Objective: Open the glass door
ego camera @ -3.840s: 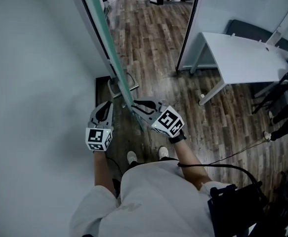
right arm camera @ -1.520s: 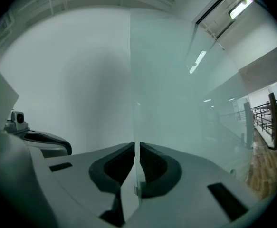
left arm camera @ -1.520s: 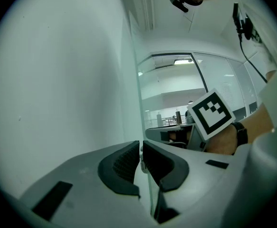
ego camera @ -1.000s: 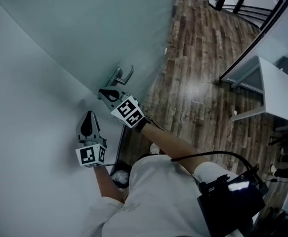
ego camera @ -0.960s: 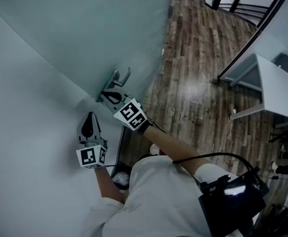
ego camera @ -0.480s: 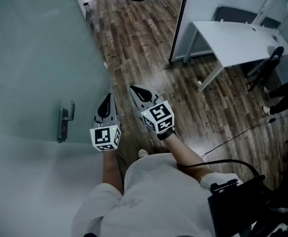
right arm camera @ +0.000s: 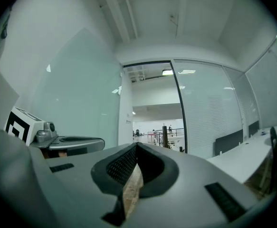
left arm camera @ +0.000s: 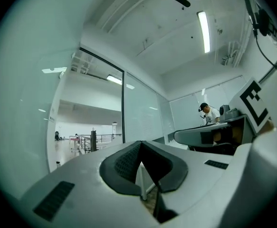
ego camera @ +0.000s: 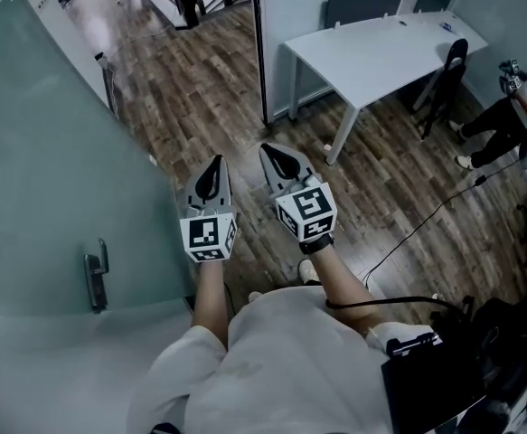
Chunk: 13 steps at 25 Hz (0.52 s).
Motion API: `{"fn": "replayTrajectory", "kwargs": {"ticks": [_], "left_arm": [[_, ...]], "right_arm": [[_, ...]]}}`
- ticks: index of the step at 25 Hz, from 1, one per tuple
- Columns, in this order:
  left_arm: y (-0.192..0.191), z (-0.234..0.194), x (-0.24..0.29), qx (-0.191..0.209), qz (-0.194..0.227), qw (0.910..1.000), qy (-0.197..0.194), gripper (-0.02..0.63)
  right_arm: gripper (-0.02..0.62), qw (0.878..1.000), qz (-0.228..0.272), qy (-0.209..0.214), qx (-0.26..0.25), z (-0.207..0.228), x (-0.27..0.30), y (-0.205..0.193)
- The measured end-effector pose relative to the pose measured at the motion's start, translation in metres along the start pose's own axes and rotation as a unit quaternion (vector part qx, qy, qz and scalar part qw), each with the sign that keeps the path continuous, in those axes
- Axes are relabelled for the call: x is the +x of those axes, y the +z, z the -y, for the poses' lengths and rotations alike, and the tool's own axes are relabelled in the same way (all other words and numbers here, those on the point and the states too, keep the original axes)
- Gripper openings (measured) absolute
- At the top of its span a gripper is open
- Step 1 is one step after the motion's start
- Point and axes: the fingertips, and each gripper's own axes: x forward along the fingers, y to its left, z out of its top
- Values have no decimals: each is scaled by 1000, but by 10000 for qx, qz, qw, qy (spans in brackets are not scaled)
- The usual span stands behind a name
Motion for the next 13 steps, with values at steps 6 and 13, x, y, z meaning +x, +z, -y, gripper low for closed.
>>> {"fn": "replayTrajectory", "kwargs": {"ticks": [6,13], "left_arm": [[6,8,16,8,51,10000,-12,3],[2,27,32,65,35,9999,92,3]], "right_arm": [[3,9996,127,-266,44,31,-2,11],[3,9995,216,-244,-61,60,-9,12]]}}
